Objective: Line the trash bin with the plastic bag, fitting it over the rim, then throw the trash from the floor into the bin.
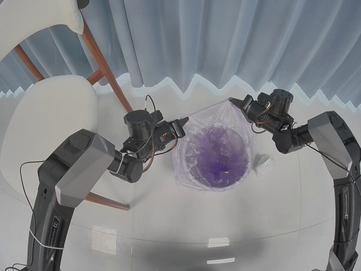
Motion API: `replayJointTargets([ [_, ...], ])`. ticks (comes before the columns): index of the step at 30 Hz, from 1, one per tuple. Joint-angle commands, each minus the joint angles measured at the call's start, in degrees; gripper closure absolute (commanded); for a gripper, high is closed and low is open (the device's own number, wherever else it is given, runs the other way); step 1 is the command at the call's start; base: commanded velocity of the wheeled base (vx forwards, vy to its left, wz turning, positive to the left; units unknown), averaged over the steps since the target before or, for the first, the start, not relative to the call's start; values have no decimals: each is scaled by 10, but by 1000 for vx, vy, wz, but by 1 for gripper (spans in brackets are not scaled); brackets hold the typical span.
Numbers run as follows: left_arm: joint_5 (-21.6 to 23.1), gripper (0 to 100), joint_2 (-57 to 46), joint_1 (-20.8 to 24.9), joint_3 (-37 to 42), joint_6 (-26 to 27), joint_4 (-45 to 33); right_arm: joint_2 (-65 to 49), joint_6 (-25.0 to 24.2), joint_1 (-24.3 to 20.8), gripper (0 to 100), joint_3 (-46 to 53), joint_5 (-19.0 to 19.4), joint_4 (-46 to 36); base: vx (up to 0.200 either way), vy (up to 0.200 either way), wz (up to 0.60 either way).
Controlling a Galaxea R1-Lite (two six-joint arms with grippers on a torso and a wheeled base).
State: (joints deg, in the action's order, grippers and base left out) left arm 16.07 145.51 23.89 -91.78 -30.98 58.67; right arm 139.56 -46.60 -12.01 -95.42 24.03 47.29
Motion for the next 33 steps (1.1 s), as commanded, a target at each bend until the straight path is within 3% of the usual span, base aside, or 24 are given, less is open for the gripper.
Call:
replayJointTargets([
  [1, -1, 100, 45, -19, -28, -2, -1, 25, 0, 2, 100, -11, -2, -5, 0, 0, 0],
  [6, 1, 100, 60, -26, -38, -19, -2, 45, -1, 2, 100, -32, -6, -15, 0, 0, 0],
  [13, 2, 100, 59, -26, -42, -90, -1, 70, -4, 4, 100, -41, -13, -17, 0, 0, 0],
  [26, 2, 100, 96, -24, -52, -131, 5, 114, -3, 16, 100, -67, -11, 3, 0, 0, 0],
  [27, 1, 100, 102, -24, -59, -142, 7, 114, -3, 16, 0, -66, -11, 0, 0, 0, 0],
  [32, -6, 100, 104, -24, -61, -155, 7, 106, -16, 18, 0, -65, -12, 8, 0, 0, 0],
  [33, -6, 0, 104, -24, -61, -154, 8, 102, -23, 19, 0, -65, -12, 9, 0, 0, 0],
])
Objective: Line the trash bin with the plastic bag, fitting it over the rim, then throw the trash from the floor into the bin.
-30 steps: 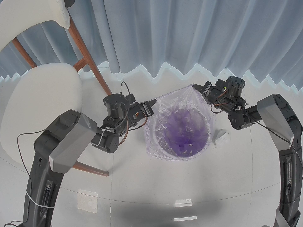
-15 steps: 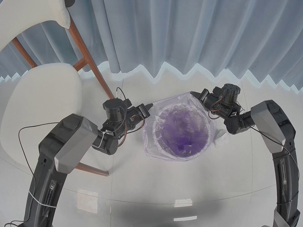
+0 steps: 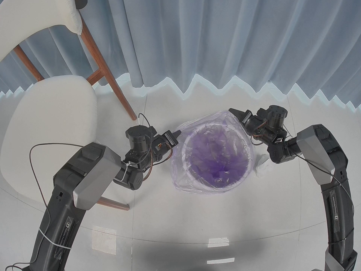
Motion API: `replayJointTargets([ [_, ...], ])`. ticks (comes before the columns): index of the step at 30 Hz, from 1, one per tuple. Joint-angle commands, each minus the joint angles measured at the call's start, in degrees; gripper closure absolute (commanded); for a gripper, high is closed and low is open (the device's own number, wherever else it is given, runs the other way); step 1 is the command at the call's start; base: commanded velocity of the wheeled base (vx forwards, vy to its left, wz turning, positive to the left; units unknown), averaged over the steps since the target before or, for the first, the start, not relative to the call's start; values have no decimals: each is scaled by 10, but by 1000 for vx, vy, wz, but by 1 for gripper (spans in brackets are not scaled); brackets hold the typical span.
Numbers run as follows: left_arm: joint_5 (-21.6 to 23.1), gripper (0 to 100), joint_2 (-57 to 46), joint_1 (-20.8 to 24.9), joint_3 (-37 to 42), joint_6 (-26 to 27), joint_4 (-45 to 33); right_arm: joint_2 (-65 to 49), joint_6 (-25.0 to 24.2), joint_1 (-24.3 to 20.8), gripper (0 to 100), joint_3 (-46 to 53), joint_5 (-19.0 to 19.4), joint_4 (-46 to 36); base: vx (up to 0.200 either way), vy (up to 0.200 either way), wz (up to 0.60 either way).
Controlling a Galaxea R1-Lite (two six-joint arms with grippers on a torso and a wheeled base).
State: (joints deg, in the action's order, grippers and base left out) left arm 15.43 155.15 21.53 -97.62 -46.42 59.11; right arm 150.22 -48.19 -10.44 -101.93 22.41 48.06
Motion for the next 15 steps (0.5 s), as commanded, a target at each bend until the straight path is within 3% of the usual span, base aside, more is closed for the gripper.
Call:
replayJointTargets([
  [1, 0, 0, 6, -1, -2, -1, 10, -17, -23, 8, 0, 2, 4, 2, 0, 0, 0],
  [4, -1, 0, 5, 0, 3, -5, 24, -34, -45, 16, 0, 7, 6, 1, 0, 0, 0],
  [6, -2, 0, 0, 4, 23, -33, 67, -85, -84, 26, 0, 46, 24, 1, 0, 0, 0],
  [15, -3, 0, -1, 13, 61, -37, 120, -181, -81, 45, 0, 169, 34, 62, 0, 0, 0],
])
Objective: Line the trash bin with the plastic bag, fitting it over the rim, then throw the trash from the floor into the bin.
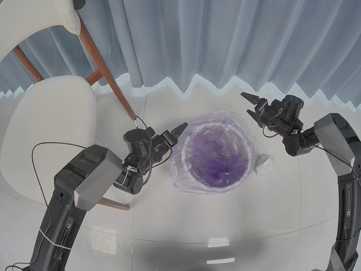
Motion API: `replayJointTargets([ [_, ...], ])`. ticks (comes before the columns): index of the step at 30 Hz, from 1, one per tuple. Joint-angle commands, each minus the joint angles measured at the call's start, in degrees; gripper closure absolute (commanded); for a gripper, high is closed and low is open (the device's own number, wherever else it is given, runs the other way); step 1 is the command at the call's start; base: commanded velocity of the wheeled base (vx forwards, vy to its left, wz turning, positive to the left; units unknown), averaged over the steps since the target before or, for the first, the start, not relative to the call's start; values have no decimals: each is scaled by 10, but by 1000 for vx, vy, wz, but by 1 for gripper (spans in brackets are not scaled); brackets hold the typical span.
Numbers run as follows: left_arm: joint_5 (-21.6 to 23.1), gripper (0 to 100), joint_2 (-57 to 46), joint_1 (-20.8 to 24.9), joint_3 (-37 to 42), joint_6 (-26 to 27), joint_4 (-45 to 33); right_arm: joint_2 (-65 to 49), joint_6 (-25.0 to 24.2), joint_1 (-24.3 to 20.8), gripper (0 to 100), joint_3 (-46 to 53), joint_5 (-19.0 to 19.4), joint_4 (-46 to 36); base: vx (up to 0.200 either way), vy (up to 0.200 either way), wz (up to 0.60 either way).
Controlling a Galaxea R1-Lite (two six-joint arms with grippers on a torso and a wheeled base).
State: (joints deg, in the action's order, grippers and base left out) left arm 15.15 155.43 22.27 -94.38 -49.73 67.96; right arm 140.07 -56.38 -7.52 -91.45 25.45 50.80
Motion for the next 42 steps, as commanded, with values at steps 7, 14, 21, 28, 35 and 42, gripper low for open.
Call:
replayJointTargets([
  [7, 2, 0, -69, 18, 139, 3, 74, -182, 74, 38, 0, 203, 5, 98, 0, 0, 0],
  [14, -24, 0, -132, 21, 234, 85, 74, -216, 127, 41, 0, 346, 5, 238, 0, 0, 0],
  [21, -122, 0, -158, 21, 271, 166, 79, -272, 133, 49, 0, 461, 5, 330, 0, 0, 0],
  [28, -131, 0, -210, 20, 380, 180, 97, -320, 131, 57, 0, 538, 2, 342, 0, 0, 0],
  [35, -125, 0, -268, 18, 449, 200, 140, -317, 166, 54, 0, 586, -6, 367, 0, 0, 0],
  [42, -123, 0, -239, 42, 460, 236, 132, -325, 263, 52, 0, 646, -8, 389, 0, 0, 0],
])
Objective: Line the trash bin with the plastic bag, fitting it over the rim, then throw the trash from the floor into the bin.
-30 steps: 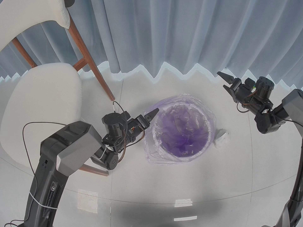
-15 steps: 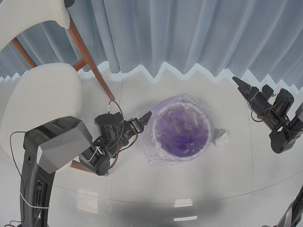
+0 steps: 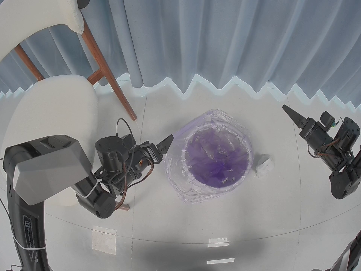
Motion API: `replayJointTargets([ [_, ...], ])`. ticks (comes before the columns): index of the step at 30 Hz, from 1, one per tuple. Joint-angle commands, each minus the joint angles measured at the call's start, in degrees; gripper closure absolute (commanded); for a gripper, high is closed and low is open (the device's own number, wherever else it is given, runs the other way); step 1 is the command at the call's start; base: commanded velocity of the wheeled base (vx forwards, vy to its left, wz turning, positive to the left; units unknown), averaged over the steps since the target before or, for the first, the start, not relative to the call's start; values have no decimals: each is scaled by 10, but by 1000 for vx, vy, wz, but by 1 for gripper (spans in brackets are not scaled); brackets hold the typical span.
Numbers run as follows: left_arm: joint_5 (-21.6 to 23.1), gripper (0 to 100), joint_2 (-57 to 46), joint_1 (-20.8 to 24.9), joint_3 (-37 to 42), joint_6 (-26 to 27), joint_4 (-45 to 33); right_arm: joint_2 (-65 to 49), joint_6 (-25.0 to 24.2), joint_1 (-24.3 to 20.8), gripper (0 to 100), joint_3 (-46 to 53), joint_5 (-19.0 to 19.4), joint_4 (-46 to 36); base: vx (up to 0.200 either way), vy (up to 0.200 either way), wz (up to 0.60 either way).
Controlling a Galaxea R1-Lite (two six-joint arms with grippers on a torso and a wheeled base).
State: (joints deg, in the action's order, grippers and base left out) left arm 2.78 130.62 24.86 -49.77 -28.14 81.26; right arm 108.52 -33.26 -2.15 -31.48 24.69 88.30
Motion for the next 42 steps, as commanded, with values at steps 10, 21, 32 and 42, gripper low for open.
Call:
replayJointTargets([
  [10, -5, 0, 87, 3, -5, 46, 49, -11, 112, -22, 0, 69, -10, 17, 0, 0, 0],
  [21, -71, 0, 187, -31, -138, 50, 37, -13, 137, -41, 0, 76, -32, 17, 0, 0, 0],
  [32, -75, 0, 232, -31, -181, 5, 21, -14, 139, -51, 0, 84, -32, 17, 0, 0, 0],
  [42, -75, 0, 254, -21, -198, -39, -3, -8, 139, -75, 0, 101, -32, 17, 0, 0, 0],
])
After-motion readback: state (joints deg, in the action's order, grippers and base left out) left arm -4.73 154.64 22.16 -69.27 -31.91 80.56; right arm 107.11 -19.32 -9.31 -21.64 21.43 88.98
